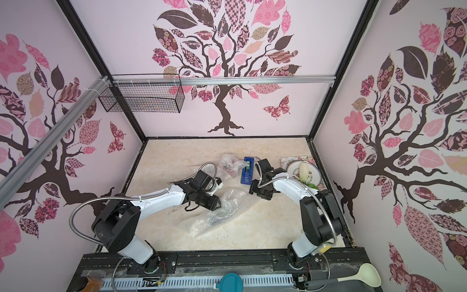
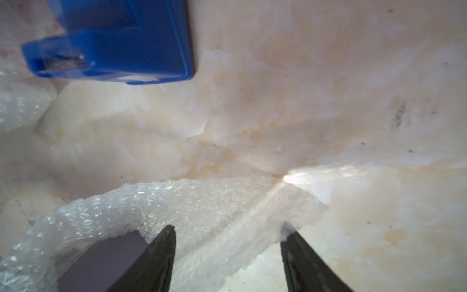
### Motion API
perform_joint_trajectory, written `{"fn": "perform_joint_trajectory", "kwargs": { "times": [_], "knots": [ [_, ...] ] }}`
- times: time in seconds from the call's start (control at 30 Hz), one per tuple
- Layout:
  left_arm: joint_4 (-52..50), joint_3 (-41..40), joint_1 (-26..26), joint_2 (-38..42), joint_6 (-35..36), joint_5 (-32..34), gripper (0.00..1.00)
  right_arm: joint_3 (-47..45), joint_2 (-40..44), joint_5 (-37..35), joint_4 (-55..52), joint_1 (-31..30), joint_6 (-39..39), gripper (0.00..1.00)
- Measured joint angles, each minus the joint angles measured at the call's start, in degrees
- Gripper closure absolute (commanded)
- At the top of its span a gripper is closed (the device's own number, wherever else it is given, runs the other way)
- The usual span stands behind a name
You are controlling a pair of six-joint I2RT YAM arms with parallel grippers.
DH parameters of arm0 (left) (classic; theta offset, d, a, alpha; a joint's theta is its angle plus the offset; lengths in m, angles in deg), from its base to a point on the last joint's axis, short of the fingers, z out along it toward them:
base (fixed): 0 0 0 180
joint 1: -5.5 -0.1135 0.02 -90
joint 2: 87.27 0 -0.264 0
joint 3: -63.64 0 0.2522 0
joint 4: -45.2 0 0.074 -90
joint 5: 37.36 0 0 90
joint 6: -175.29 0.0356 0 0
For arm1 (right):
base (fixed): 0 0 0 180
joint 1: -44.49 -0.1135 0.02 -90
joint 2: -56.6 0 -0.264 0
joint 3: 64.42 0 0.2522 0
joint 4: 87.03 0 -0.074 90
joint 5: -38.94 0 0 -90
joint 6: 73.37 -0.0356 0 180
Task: Wrap mugs in bubble wrap
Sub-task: Wrap the mug in bubble wrap.
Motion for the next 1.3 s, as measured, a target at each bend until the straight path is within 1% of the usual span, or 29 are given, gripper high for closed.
{"fn": "perform_joint_trajectory", "kwargs": {
  "times": [0.1, 0.27, 0.33, 0.4, 0.43, 0.47, 0.5, 0.53, 0.57, 0.6, 0.7, 0.73, 0.83, 0.9, 0.97, 1.07, 1.17, 1.3],
  "knots": [
    [-0.35, 0.22, 0.0, -0.09, 0.09, -0.02, 0.65, -1.57, 0.02, -0.09, 1.38, 1.14, -0.96, 0.32],
    [-0.37, 0.22, 0.02, -0.11, 0.07, -0.13, 0.65, -8.17, -0.07, 1.84, 6.38, 1.7, -4.07, 0.32],
    [-0.37, 0.22, 0.04, -0.11, 0.07, -0.13, 0.66, -9.38, 0.13, 3.08, 9.16, 1.7, -5.25, 0.37],
    [-0.37, 0.24, 0.07, -0.15, 0.09, -0.15, 0.66, -10.38, 0.11, 4.07, 12.85, 1.73, -6.71, 0.46],
    [-0.37, 0.26, 0.07, -0.2, 0.09, -0.15, 0.66, -11.04, 0.11, 4.52, 14.67, 1.73, -7.28, 0.57],
    [-0.37, 0.31, 0.07, -0.2, 0.07, -0.15, 0.66, -11.78, 0.11, 5.05, 16.76, 1.7, -7.91, 0.71],
    [-0.37, 0.31, 0.07, -0.2, 0.09, -0.17, 0.66, -12.5, 0.13, 5.53, 18.62, 1.73, -8.63, 0.82],
    [-0.37, 0.31, 0.09, -0.24, 0.09, -0.17, 0.66, -13.46, 0.13, 6.01, 20.52, 1.7, -9.11, 0.9],
    [-0.37, 0.31, 0.09, -0.24, 0.09, -0.17, 0.66, -14.49, 0.31, 6.6, 22.36, 1.73, -9.73, 0.96],
    [-0.37, 0.31, 0.11, -0.24, 0.09, -0.17, 0.66, -15.43, 0.79, 6.84, 23.87, 1.7, -10.29, 1.0],
    [-0.42, 0.37, 0.11, -0.24, 0.2, -0.17, 0.66, -18.49, 6.32, 7.69, 27.76, 1.7, -10.43, 1.0],
    [-0.59, 0.5, 0.11, -0.31, 0.22, -0.17, 0.66, -19.32, 9.62, 8.22, 29.42, 1.7, -10.38, 1.0],
    [-0.85, 1.03, 0.22, -0.79, 0.22, -0.48, 0.66, -19.69, 18.01, 11.69, 34.12, 1.42, -10.29, 1.0],
    [-0.96, 1.4, 0.39, -0.92, 0.28, -0.63, 0.66, -19.1, 20.28, 14.93, 37.35, 0.15, -10.19, 1.0],
    [-1.36, 1.79, 0.57, -1.07, 0.48, -0.68, 0.66, -18.14, 20.11, 17.38, 39.74, -3.08, -10.1, 1.0],
    [-1.97, 2.82, 0.7, -1.9, 0.68, -0.81, 0.66, -16.9, 18.47, 20.85, 42.23, -10.93, -10.19, 1.0],
    [-2.43, 3.56, 0.74, -2.62, 0.66, -0.92, 0.66, -16.63, 16.46, 22.67, 43.3, -17.11, -9.99, 1.0],
    [-3.06, 4.09, 0.74, -2.78, 0.61, -0.96, 0.66, -16.68, 14.75, 22.69, 41.62, -21.51, -8.37, 1.0]
  ]
}}
